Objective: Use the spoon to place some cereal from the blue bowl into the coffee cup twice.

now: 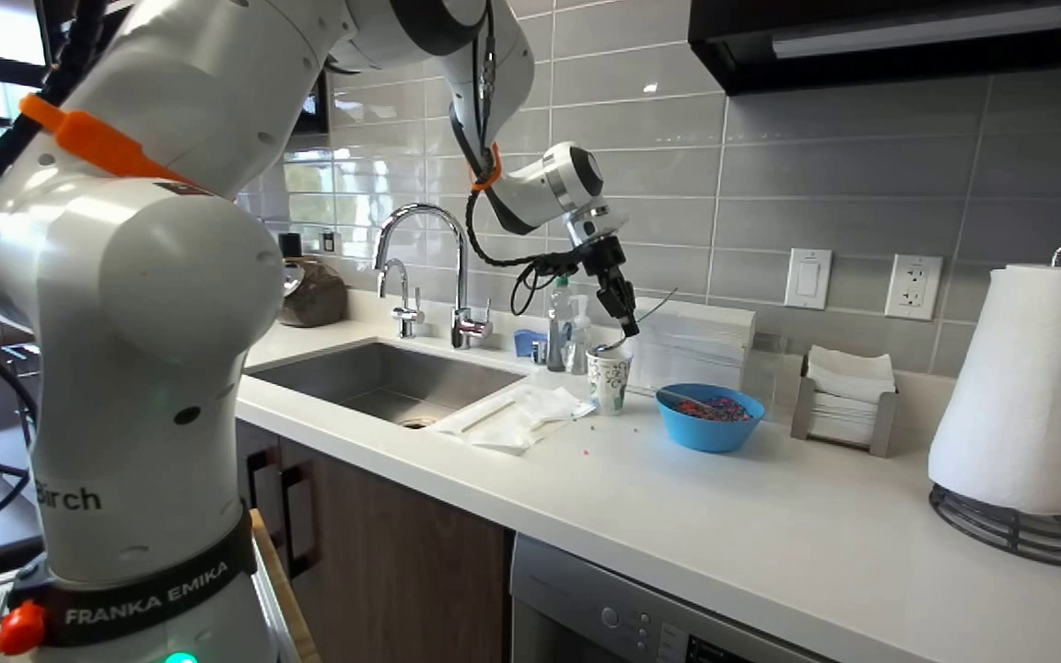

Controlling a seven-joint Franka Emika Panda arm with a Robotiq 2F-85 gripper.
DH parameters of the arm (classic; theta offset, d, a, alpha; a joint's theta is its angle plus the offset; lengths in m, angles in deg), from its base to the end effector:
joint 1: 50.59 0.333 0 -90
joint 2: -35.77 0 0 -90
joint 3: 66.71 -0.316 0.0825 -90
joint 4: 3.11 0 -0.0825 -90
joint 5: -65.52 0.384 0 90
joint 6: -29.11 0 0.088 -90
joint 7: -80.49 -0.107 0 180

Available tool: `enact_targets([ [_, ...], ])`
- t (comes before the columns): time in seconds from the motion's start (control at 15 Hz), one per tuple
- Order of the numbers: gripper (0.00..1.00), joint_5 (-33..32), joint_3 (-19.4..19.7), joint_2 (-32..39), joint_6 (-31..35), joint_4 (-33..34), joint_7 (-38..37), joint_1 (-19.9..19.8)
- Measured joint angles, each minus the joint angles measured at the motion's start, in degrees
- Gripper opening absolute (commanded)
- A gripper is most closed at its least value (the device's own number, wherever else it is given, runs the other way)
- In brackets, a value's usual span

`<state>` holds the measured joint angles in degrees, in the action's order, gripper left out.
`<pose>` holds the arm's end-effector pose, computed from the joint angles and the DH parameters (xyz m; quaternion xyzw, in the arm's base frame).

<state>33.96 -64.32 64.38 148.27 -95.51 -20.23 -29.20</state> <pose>0.6540 0.2011 0.3412 0.8163 -0.5229 0.2038 0.1369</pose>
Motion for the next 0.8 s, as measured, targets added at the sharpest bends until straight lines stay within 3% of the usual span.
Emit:
enact_targets([
  [0.8, 0.02, -9.97, -0.13, 0.68, 0.00, 0.07, -6.96, 0.76],
])
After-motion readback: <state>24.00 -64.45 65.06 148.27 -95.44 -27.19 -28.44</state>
